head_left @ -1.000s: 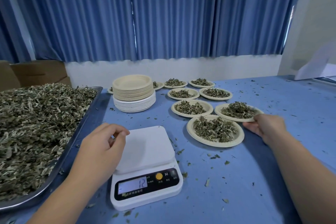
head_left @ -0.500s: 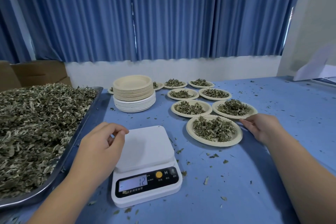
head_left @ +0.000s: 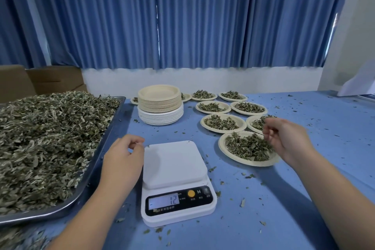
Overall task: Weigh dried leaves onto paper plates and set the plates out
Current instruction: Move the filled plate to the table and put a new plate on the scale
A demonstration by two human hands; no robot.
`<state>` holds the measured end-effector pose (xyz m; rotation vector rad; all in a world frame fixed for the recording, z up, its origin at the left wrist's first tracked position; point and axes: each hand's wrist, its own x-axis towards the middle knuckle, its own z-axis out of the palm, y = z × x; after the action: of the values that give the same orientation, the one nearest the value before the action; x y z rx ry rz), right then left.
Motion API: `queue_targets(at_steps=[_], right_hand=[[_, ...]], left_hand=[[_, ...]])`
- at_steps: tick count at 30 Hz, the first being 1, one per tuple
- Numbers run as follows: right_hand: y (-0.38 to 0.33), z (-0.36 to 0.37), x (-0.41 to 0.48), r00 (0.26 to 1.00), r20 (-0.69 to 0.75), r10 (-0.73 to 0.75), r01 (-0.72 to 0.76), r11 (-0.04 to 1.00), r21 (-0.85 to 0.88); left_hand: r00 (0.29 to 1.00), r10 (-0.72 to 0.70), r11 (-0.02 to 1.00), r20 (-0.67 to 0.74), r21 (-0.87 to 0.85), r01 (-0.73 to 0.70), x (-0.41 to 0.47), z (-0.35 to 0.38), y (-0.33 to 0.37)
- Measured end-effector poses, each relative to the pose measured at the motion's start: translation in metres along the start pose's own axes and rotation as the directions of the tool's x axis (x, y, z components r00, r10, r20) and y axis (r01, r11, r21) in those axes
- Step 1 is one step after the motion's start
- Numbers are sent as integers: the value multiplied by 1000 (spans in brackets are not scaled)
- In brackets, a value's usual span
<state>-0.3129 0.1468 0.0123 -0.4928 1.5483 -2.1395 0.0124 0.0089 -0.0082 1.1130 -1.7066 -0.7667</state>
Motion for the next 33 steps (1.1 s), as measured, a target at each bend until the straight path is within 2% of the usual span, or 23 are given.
queue_targets(at_steps=[3, 7, 11, 14, 16, 21, 25, 27, 30, 33], right_hand=[[-3, 32, -19, 992, 113, -61, 70, 995, -73], [-13, 93, -36, 954, 275, -118, 204, 928, -311], [-18, 168, -31, 890, 446, -90, 366, 724, -584], [-14, 217, -15, 841, 538, -50, 460, 590, -664], [-7, 243, -4, 814, 581, -23, 497, 546, -675], [15, 281, 17, 794, 606, 50, 529, 434, -730], [22, 298, 30, 796, 590, 135, 549, 249, -798], [24, 302, 36, 803, 579, 142, 551, 194, -812], [25, 306, 41, 800, 590, 106, 569, 173, -804], [24, 308, 44, 817, 567, 108, 540, 204, -817]], left_hand=[[995, -101, 994, 12, -44, 101, 3, 3, -9], [985, -171, 979, 32, -112, 173, 5, 7, -14], [979, -199, 975, 53, -94, 203, 8, 12, -17], [975, -215, 969, 47, -115, 220, 11, 12, -19], [971, -237, 962, 44, -126, 241, 13, 11, -20], [958, -284, 955, 36, -75, 286, 12, 13, -20], [948, -319, 945, -2, -72, 318, 17, 13, -19], [942, -336, 941, -8, -42, 335, 19, 14, -19], [934, -357, 934, -1, -37, 356, 20, 14, -21], [932, -362, 931, -1, -38, 362, 21, 13, -22]])
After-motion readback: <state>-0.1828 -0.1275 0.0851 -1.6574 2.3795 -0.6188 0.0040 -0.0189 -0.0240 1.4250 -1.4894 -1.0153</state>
